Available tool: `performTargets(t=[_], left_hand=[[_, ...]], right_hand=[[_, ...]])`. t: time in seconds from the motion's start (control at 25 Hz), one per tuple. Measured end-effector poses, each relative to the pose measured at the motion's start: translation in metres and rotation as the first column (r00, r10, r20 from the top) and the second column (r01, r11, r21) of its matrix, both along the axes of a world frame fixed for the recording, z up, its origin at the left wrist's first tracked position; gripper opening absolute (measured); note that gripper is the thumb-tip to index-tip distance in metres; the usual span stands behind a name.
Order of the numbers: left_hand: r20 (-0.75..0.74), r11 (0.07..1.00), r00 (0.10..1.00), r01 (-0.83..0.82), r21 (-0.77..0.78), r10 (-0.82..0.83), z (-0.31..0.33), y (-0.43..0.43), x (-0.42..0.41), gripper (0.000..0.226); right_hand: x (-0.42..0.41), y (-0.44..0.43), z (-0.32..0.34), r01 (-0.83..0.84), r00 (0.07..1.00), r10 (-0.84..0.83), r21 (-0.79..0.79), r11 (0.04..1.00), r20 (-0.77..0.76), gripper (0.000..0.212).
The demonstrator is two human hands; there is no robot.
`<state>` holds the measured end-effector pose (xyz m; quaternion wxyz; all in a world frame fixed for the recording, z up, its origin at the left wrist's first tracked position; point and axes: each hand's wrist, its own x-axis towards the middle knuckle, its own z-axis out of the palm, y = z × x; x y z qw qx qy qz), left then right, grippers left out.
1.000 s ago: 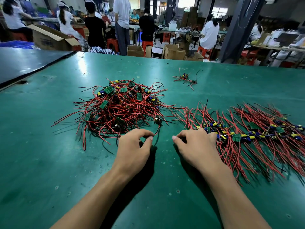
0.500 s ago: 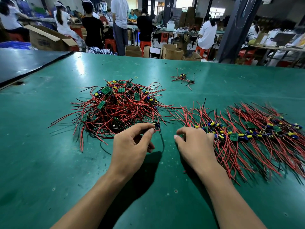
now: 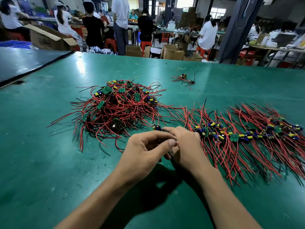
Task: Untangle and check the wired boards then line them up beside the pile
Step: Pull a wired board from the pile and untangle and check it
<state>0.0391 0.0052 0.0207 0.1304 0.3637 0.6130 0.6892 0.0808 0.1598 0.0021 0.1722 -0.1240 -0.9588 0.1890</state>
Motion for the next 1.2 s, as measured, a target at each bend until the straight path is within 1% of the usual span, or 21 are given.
performTargets(t=[0.04,0.12,0.16,0.2,0.24,0.32,0.44,0.52,0.6,0.64,0.68,0.72,0.8,0.84,0.88,0.92,0.96,1.0,1.04,1.12,1.2], left_hand=[[0.032,0.999,0.999,0.041,0.002,-0.041,0.0,-0.001,0.0,0.014],[0.086,0.991,0.988,0.131,-0.021,-0.129,0.0,-0.002,0.0,0.033],[0.1,0.987,0.984,0.155,-0.038,-0.15,-0.001,-0.002,-0.001,0.041],[0.107,0.988,0.984,0.147,-0.057,-0.14,-0.002,-0.002,-0.001,0.044],[0.109,0.991,0.989,0.106,-0.079,-0.097,-0.004,-0.002,-0.003,0.042],[0.113,0.987,0.993,-0.024,-0.157,0.042,-0.008,-0.001,-0.008,0.026],[0.13,0.957,0.977,-0.13,-0.259,0.168,-0.015,-0.003,-0.015,0.012],[0.035,0.93,0.971,-0.214,-0.299,0.235,-0.017,-0.004,-0.018,0.011],[-0.041,0.912,0.962,-0.271,-0.309,0.271,-0.019,-0.003,-0.019,0.015],[-0.025,0.913,0.959,-0.277,-0.298,0.283,-0.02,-0.001,-0.019,0.02],[0.038,0.924,0.956,-0.271,-0.269,0.291,-0.021,0.0,-0.02,0.023],[0.142,0.943,0.948,-0.252,-0.217,0.285,-0.02,0.002,-0.02,0.024],[0.393,0.981,0.899,-0.179,-0.077,0.195,-0.015,0.001,-0.021,0.018],[0.488,0.991,0.863,-0.136,-0.021,0.129,-0.011,-0.001,-0.022,0.018],[0.534,0.995,0.842,-0.095,0.013,0.073,-0.009,-0.002,-0.022,0.023],[0.541,0.998,0.84,-0.057,0.027,0.033,-0.007,-0.003,-0.022,0.029],[0.522,0.999,0.853,-0.025,0.026,0.007,-0.006,-0.003,-0.021,0.034],[0.488,1.0,0.873,-0.001,0.012,-0.005,-0.006,-0.003,-0.019,0.037],[0.446,1.0,0.895,0.013,-0.009,-0.008,-0.007,-0.002,-0.017,0.039],[0.372,0.998,0.928,-0.002,-0.069,0.028,-0.009,-0.001,-0.014,0.035],[0.359,0.995,0.932,-0.022,-0.1,0.056,-0.009,-0.002,-0.015,0.029]], right_hand=[[-0.001,-0.002,-0.001,-0.031,0.997,0.025,-0.085,0.996,-0.068,0.044],[-0.001,-0.003,0.0,-0.073,0.955,-0.005,-0.252,0.965,-0.296,0.025],[-0.002,-0.002,0.001,-0.046,0.923,-0.072,-0.294,0.955,-0.379,0.021],[-0.003,0.001,0.003,0.0,0.896,-0.163,-0.367,0.93,-0.414,0.023],[-0.004,0.002,0.007,0.038,0.878,-0.257,-0.476,0.879,-0.403,0.029],[-0.005,0.003,0.015,0.01,0.853,-0.377,-0.71,0.704,-0.362,0.034],[-0.004,0.0,0.026,-0.169,0.833,-0.414,-0.88,0.443,-0.368,0.036],[-0.002,-0.003,0.034,-0.277,0.845,-0.406,-0.935,0.223,-0.348,0.034],[0.001,0.0,0.04,-0.324,0.879,-0.368,-0.946,0.001,-0.302,0.034],[0.003,0.002,0.042,-0.321,0.904,-0.325,-0.943,-0.084,-0.279,0.032],[0.004,0.002,0.044,-0.3,0.931,-0.262,-0.942,-0.148,-0.255,0.03],[0.005,0.002,0.044,-0.259,0.956,-0.187,-0.949,-0.181,-0.226,0.028],[0.007,-0.001,0.041,-0.149,0.989,-0.044,-0.976,-0.159,-0.144,0.027],[0.007,-0.003,0.039,-0.098,0.995,0.007,-0.987,-0.124,-0.099,0.027],[0.006,-0.005,0.037,-0.049,0.998,0.038,-0.996,-0.078,-0.052,0.028],[0.005,-0.007,0.035,0.0,0.999,0.044,-1.0,0.001,0.0,0.029],[0.005,-0.008,0.034,0.043,0.999,0.026,-0.992,0.116,0.046,0.03],[0.004,-0.01,0.032,0.062,0.998,-0.001,-0.97,0.236,0.064,0.028],[0.003,-0.011,0.03,0.05,0.999,-0.02,-0.944,0.327,0.046,0.024],[0.001,-0.012,0.024,0.007,1.0,-0.025,-0.912,0.41,-0.003,0.016],[0.0,-0.012,0.021,-0.024,0.999,-0.008,-0.894,0.447,-0.031,0.018]])
